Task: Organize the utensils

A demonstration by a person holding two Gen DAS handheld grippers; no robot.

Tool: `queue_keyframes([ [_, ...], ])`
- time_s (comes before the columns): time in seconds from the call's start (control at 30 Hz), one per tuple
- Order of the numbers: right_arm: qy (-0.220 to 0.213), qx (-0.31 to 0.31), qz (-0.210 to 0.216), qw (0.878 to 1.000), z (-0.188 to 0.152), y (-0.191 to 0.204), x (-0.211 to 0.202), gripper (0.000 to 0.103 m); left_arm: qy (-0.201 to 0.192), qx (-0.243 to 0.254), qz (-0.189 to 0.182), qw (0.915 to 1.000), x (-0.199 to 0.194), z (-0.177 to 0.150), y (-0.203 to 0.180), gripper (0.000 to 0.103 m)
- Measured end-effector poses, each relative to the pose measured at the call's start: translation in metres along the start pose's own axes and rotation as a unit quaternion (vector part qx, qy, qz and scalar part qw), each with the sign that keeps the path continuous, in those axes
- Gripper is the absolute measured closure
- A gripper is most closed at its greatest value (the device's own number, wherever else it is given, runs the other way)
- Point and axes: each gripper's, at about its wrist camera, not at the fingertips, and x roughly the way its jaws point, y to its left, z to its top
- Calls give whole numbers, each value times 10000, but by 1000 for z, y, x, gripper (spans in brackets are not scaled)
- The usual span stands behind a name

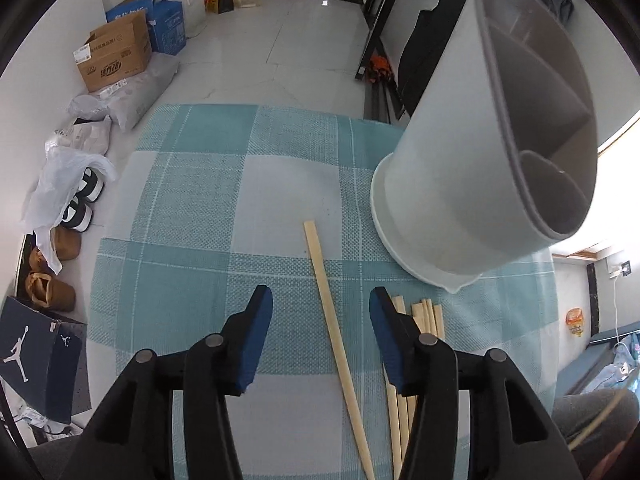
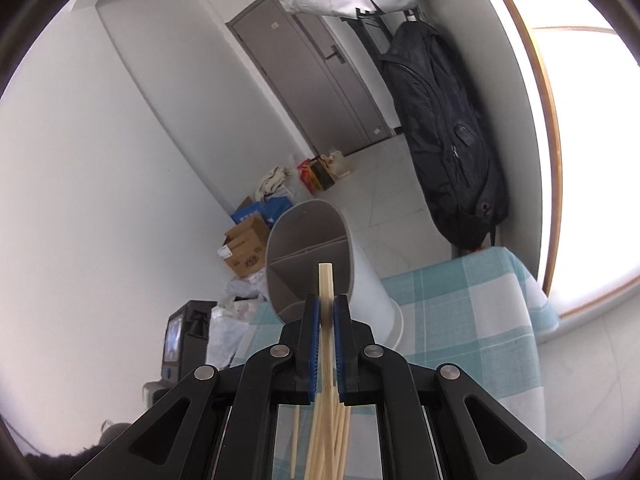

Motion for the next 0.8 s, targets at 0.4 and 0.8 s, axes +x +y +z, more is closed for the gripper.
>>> queue_keyframes([
  [0.4,-27,96,117,9999,4,-1,-3,97,226,605,625,9960,1,-21,-15,98],
  [0.8,-5,122,8,9999,1,-1,-4,97,859,1014,60,9911,-27,-67,-9,100],
])
